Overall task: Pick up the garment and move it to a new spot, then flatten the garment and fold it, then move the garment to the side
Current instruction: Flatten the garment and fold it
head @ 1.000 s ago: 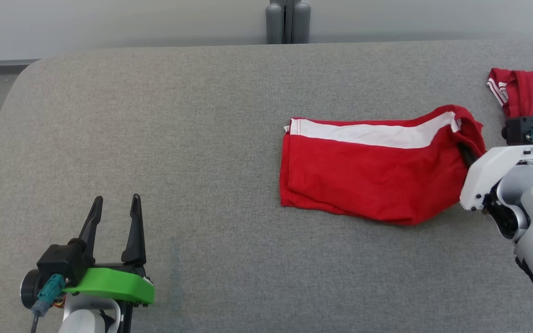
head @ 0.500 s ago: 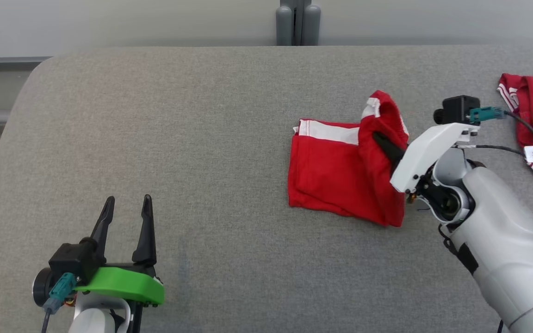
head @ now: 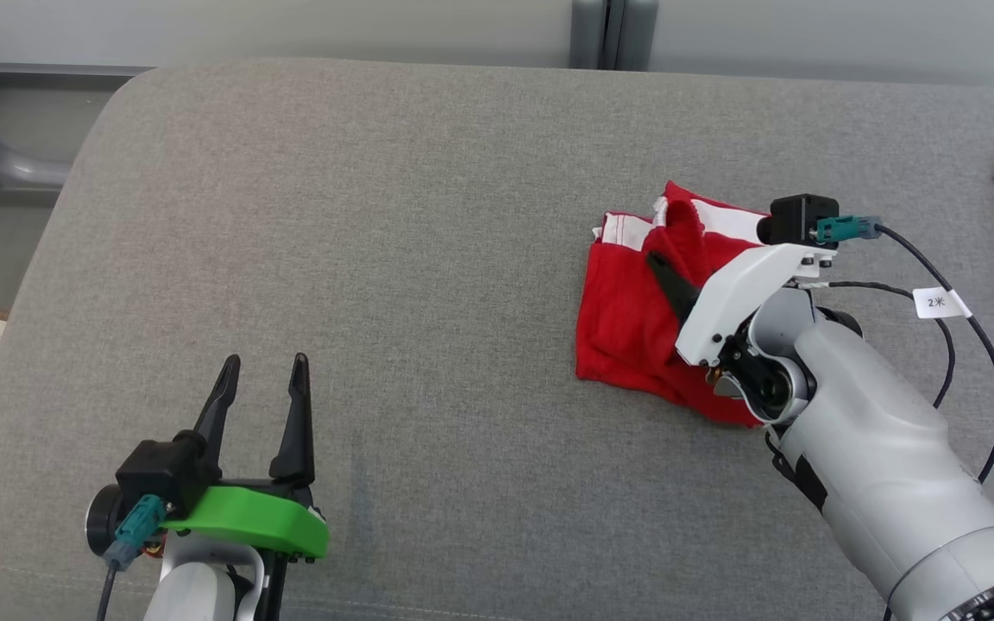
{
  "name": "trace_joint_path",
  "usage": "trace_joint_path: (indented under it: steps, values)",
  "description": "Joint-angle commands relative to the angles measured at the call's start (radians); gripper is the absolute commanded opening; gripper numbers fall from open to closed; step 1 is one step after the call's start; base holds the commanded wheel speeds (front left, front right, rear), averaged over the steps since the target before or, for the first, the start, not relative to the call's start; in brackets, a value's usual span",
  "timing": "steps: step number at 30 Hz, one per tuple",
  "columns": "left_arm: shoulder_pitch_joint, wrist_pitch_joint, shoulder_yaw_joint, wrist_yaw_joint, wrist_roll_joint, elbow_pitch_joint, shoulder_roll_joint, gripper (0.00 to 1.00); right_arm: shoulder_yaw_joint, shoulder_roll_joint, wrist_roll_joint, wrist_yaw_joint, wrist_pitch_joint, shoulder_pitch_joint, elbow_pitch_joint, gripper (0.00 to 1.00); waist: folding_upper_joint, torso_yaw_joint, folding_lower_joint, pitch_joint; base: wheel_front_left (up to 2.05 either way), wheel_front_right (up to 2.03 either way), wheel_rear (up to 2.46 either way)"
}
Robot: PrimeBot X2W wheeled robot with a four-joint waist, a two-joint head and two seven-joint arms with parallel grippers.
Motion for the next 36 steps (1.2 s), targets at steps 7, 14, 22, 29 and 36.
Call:
trace_joint_path:
  steps: [7, 14, 22, 29, 36]
  values:
    - [0.01, 0.0, 0.019, -0.003, -0.001, 0.005, 0.003, 1.0, 0.043, -0.056, 0.025, -0.001, -0.132, 0.047, -0.099, 1.0, -0.0001, -0.026, 0.0, -0.028, 0.0, 0.0, 0.0]
    - [0.028, 0.0, 0.048, -0.003, 0.011, -0.011, 0.011, 1.0, 0.073, -0.152, 0.015, 0.0, -0.267, 0.127, -0.206, 1.0, -0.0001, -0.086, 0.0, -0.047, 0.0, 0.0, 0.0]
    - [0.045, 0.0, 0.096, -0.003, 0.02, -0.026, 0.021, 1.0, 0.054, -0.212, -0.082, 0.0, -0.377, 0.23, -0.307, 1.0, -0.0001, -0.161, 0.0, -0.065, 0.0, 0.0, 0.0]
    - [0.06, 0.0, 0.133, -0.003, 0.026, -0.032, 0.028, 1.0, -0.064, -0.193, -0.261, 0.0, -0.389, 0.352, -0.465, 1.0, -0.0001, -0.205, 0.0, -0.086, 0.0, 0.0, 0.0]
    - [0.079, 0.0, 0.169, -0.003, 0.036, -0.037, 0.027, 1.0, -0.204, -0.13, -0.403, 0.0, -0.389, 0.527, -0.643, 1.0, -0.0001, -0.221, 0.0, -0.109, 0.0, 0.0, 0.0]
